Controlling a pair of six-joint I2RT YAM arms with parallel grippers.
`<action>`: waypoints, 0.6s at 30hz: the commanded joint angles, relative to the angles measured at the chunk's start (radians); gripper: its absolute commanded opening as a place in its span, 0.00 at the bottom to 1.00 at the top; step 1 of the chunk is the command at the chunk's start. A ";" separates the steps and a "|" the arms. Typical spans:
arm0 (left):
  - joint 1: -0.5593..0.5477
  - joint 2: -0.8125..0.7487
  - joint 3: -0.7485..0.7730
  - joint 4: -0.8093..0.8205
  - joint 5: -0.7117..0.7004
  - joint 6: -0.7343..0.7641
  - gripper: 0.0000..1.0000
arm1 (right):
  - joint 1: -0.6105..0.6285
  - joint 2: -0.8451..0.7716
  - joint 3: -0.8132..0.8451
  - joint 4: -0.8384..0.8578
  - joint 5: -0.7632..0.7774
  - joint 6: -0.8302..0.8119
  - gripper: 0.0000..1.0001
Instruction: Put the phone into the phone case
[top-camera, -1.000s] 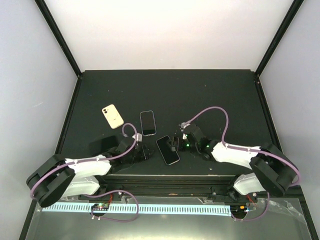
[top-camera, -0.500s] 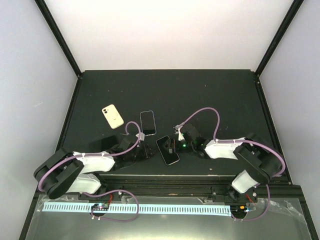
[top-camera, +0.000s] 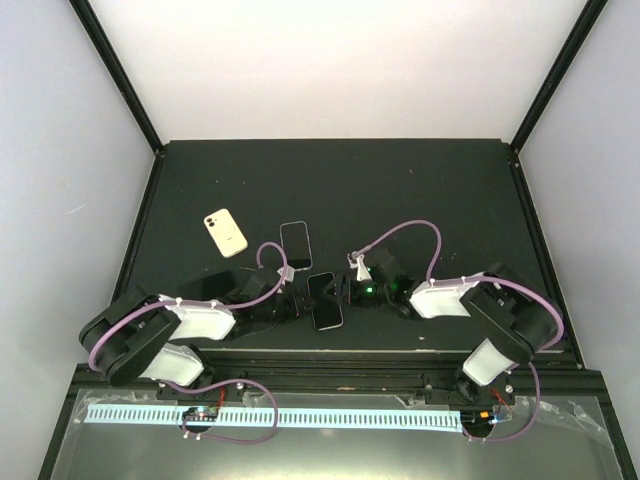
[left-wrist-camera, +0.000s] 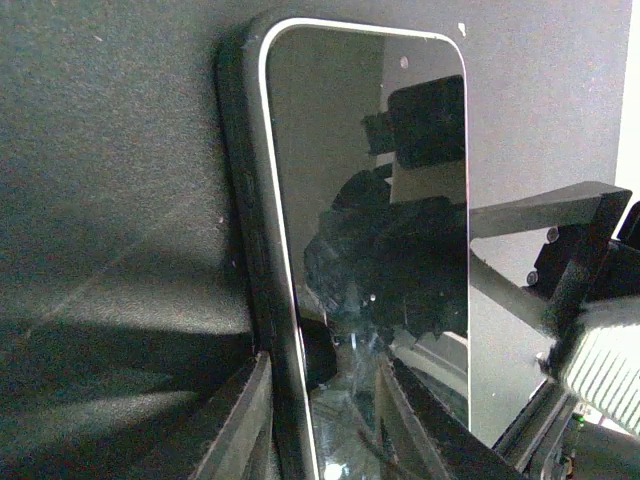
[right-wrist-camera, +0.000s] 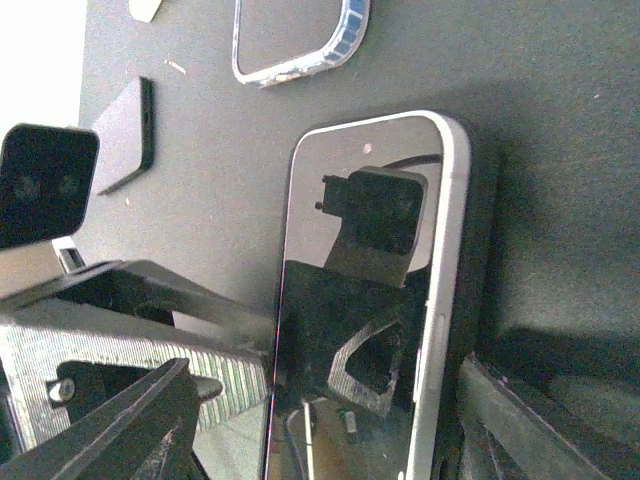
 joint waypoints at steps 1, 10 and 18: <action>-0.019 -0.003 0.004 0.013 0.006 -0.009 0.29 | 0.004 0.021 -0.007 0.135 -0.052 0.106 0.71; -0.021 -0.097 -0.035 -0.070 -0.064 -0.001 0.25 | 0.005 0.017 -0.048 0.202 -0.077 0.150 0.68; -0.021 -0.115 -0.028 -0.071 -0.055 0.014 0.31 | 0.006 0.028 -0.030 0.033 0.043 0.033 0.73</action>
